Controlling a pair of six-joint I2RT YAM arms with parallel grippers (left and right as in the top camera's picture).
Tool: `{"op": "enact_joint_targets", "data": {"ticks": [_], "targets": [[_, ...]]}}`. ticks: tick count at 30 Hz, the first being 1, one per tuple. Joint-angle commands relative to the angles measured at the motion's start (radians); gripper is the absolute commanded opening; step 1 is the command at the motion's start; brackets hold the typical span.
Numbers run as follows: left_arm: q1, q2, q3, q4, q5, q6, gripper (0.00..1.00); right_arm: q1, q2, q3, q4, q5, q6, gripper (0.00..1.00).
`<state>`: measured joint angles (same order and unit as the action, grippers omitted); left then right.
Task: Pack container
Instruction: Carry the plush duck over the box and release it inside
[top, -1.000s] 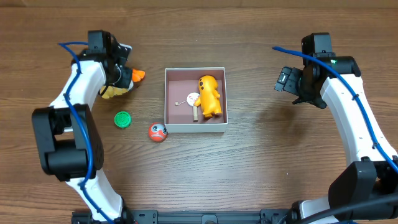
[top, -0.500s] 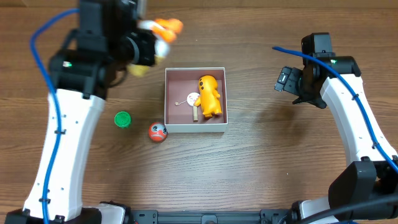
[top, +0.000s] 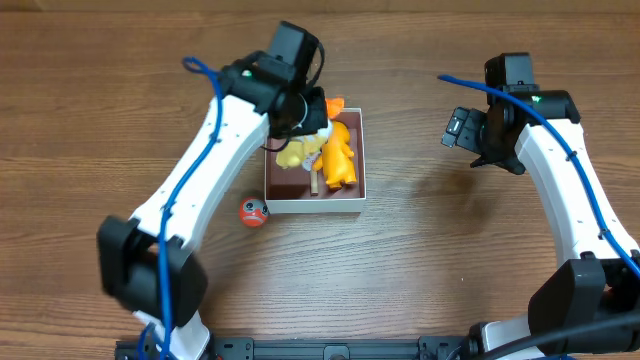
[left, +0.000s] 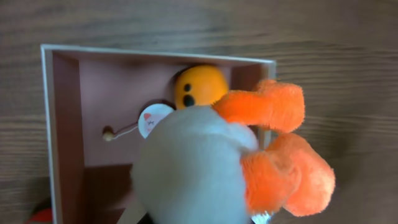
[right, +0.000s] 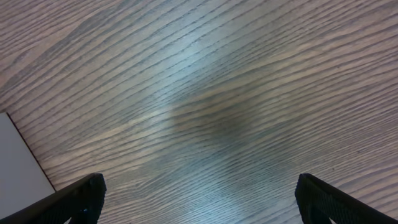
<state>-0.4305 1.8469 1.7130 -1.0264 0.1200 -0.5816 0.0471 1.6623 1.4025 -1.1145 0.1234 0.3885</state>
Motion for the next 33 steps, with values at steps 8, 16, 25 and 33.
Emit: {"op": "enact_joint_targets", "data": {"ticks": [8,16,25,33], "targets": [[0.0,0.13,-0.005,-0.086,-0.188,-0.134,0.04,-0.003,0.002,0.018,0.005,0.014,-0.002,1.0],[0.0,0.13,-0.005,-0.1,-0.27,-0.182,0.05,-0.003,0.002,0.018,0.005,0.014,-0.002,1.0],[0.0,0.13,-0.005,-0.058,-0.277,-0.182,0.5,-0.003,0.002,0.018,0.005,0.014,-0.002,1.0],[0.003,0.119,0.028,-0.039,-0.289,-0.094,0.65,-0.003,0.002,0.018,0.005,0.014,-0.002,1.0]]}}
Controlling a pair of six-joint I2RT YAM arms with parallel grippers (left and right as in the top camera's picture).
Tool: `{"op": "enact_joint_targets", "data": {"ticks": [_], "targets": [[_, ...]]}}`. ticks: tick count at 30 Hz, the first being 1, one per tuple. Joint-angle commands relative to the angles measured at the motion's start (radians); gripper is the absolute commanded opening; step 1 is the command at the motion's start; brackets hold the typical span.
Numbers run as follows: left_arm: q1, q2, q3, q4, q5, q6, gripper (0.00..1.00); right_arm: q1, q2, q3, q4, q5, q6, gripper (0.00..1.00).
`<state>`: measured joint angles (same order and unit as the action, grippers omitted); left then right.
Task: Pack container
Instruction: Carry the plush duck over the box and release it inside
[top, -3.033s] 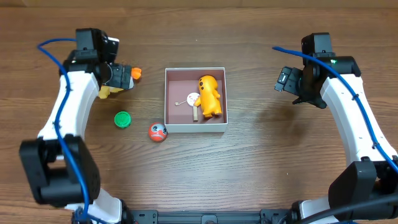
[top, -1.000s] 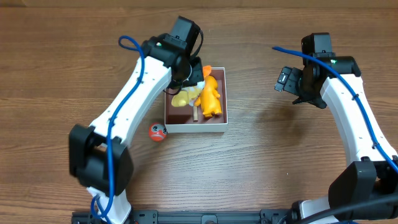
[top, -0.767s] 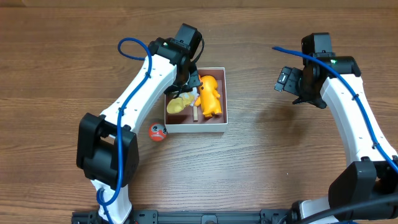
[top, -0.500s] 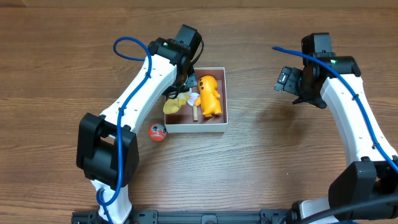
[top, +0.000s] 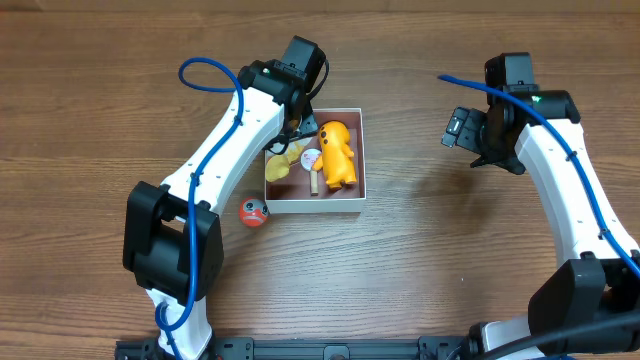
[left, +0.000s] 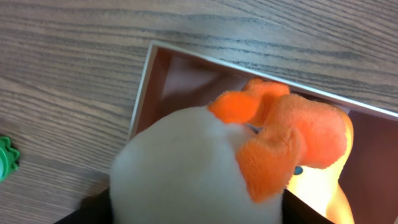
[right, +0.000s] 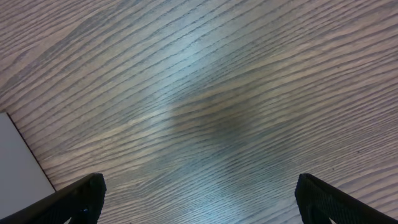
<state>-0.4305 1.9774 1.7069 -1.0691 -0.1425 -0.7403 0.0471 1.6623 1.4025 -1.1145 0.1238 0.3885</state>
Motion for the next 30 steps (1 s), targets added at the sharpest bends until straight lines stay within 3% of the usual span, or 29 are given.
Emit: {"op": "enact_joint_targets", "data": {"ticks": [1,4,14,26,30], "targets": [[0.006,-0.018,0.048,0.001,-0.026,0.085,0.68,-0.003,0.002,0.018,0.005,0.014,-0.002,1.0],[0.014,-0.043,0.088,-0.011,-0.025,0.128,0.73,-0.003,0.002,0.018,0.005,0.014,-0.002,1.0],[0.018,-0.13,0.097,-0.034,-0.021,0.127,0.74,-0.003,0.002,0.018,0.005,0.014,-0.002,1.0],[0.015,-0.131,0.097,-0.124,-0.003,0.128,0.71,-0.003,0.002,0.018,0.005,0.014,-0.002,1.0],[0.029,-0.137,0.097,-0.195,-0.008,0.128,0.66,-0.003,0.002,0.018,0.005,0.014,-0.002,1.0]]}}
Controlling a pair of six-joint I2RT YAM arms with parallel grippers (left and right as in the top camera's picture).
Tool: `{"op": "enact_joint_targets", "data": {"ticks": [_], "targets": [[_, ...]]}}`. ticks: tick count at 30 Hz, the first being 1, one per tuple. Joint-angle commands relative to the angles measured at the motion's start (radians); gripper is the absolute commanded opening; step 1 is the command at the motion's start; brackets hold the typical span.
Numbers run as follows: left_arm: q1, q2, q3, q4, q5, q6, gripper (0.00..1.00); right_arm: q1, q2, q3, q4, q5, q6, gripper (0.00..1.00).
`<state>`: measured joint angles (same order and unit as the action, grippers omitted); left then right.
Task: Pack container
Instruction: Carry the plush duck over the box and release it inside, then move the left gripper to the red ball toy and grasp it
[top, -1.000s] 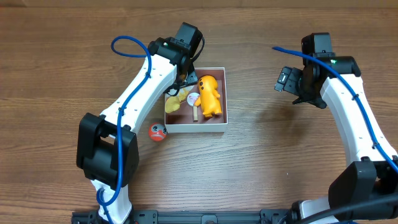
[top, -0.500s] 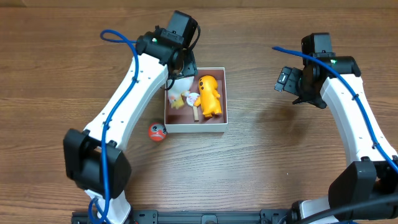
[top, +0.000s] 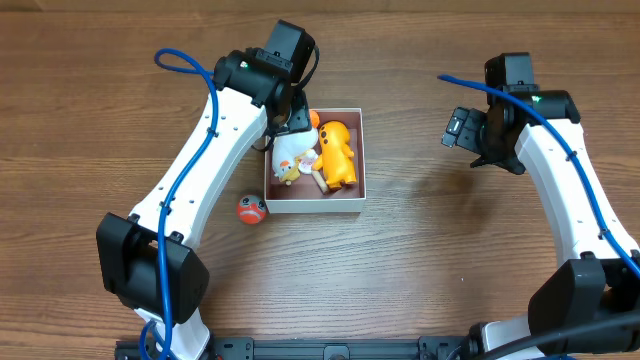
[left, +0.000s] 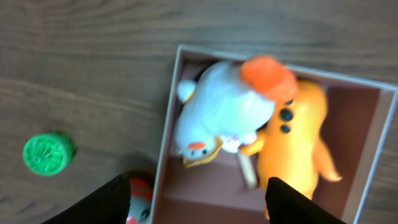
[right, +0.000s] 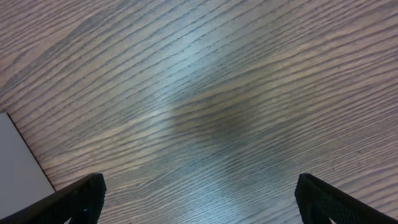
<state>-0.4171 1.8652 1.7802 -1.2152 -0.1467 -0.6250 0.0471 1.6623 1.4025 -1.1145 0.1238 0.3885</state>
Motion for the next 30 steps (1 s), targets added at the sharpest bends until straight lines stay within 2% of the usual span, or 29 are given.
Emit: {"op": "enact_joint_targets", "data": {"ticks": [1,5,8,14,24,30], "targets": [[0.021,-0.03,0.024,-0.082,-0.005,0.012,0.65,-0.003,0.002,0.018,0.005,0.014,-0.002,1.0],[0.031,-0.065,0.024,-0.23,-0.019,-0.01,0.66,-0.003,0.002,0.018,0.005,0.014,-0.002,1.0],[0.021,-0.092,0.023,-0.28,-0.021,-0.009,0.67,-0.003,0.002,0.018,0.005,0.014,-0.002,1.0],[0.019,-0.147,0.021,-0.285,0.014,-0.057,0.73,-0.003,0.002,0.018,0.005,0.014,-0.002,1.0],[0.002,-0.253,0.013,-0.349,-0.014,-0.099,0.72,-0.003,0.002,0.018,0.005,0.014,-0.002,1.0],[-0.059,-0.459,-0.162,-0.309,-0.087,-0.151,0.71,-0.003,0.002,0.018,0.005,0.014,-0.002,1.0]]}}
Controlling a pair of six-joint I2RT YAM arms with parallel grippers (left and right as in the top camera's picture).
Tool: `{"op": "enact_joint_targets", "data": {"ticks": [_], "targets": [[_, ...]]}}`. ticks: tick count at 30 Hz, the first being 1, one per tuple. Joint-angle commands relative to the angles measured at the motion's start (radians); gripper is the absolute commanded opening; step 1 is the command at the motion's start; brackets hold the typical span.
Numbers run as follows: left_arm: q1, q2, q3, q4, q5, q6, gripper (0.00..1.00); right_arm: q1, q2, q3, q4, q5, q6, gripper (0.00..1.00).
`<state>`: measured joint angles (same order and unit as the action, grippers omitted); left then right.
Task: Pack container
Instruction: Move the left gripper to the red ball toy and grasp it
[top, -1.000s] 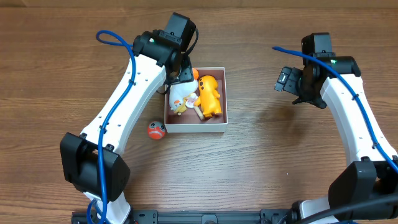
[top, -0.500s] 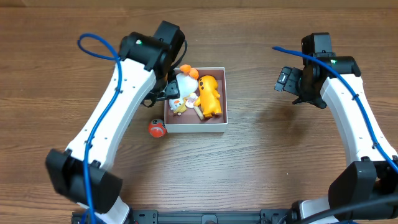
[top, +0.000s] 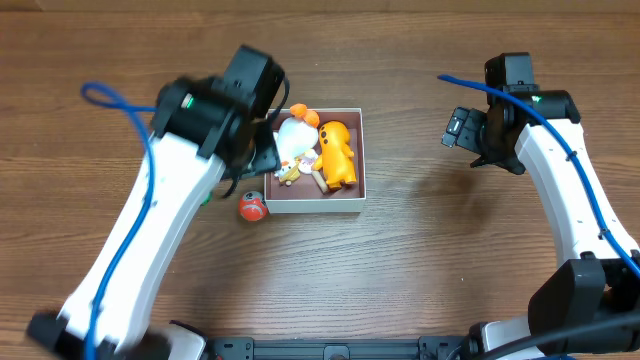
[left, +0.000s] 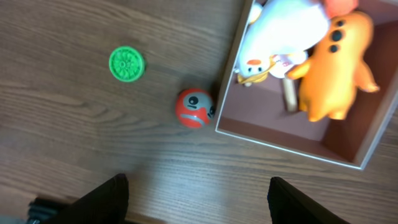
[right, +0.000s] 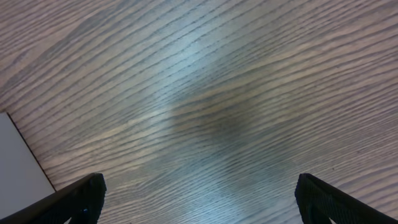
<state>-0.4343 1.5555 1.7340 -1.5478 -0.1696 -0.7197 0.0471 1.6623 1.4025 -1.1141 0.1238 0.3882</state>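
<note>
A white box (top: 356, 196) with a brown inside holds a white plush bird with an orange crest (top: 293, 134) and an orange plush figure (top: 337, 153); the left wrist view shows the bird (left: 283, 28) and the orange figure (left: 333, 68) in it too. A red ball toy (top: 252, 208) lies on the table by the box's left wall, seen as well in the left wrist view (left: 194, 107). A green disc (left: 127, 63) lies further left. My left gripper (left: 198, 200) is open and empty, above the table left of the box. My right gripper (right: 199, 194) is open over bare wood.
A small wooden stick with a round tag (left: 290, 96) lies between the two plush toys in the box. The corner of a white sheet (right: 18, 167) shows at the left edge of the right wrist view.
My left gripper has moved away from over the box to the left and toward the table's front, still open. The plush bird stays in the box. The right arm has not moved.
First my left gripper held the white plush bird over the box, beside the orange figure. Then it held the bird at the box's far left corner. By 1.0 s ago the bird lay in the box and the gripper was open above it. Now the gripper is off to the left.
</note>
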Motion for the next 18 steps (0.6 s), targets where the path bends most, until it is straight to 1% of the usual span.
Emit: {"op": "enact_joint_targets", "data": {"ticks": [1,2,4,8,9,10,11,14,18], "targets": [[-0.055,-0.199,-0.175,0.047,-0.076,-0.071,0.72,-0.003,0.002,0.018,0.005,0.014,-0.002,1.0],[-0.063,-0.236,-0.222,0.069,-0.082,-0.075,0.72,-0.003,0.002,0.018,0.005,0.014,-0.002,1.0],[-0.075,-0.356,-0.381,0.144,-0.081,-0.09,0.72,-0.003,0.002,0.018,0.005,0.014,-0.002,1.0],[-0.074,-0.53,-0.655,0.297,-0.101,-0.074,0.72,-0.003,0.002,0.018,0.005,0.014,-0.002,1.0],[-0.074,-0.559,-0.71,0.346,-0.103,-0.021,0.71,-0.003,0.002,0.018,0.005,0.014,-0.002,1.0],[-0.074,-0.581,-0.758,0.401,-0.102,0.06,0.72,-0.003,0.002,0.018,0.005,0.014,-0.002,1.0],[-0.074,-0.597,-0.818,0.483,-0.094,0.173,0.74,-0.003,0.002,0.018,0.005,0.014,-0.002,1.0],[-0.074,-0.581,-0.856,0.575,-0.103,0.309,0.76,-0.003,0.002,0.018,0.005,0.014,-0.002,1.0],[-0.072,-0.503,-0.858,0.669,-0.126,0.496,0.66,-0.003,0.002,0.018,0.005,0.014,-0.002,1.0]]}}
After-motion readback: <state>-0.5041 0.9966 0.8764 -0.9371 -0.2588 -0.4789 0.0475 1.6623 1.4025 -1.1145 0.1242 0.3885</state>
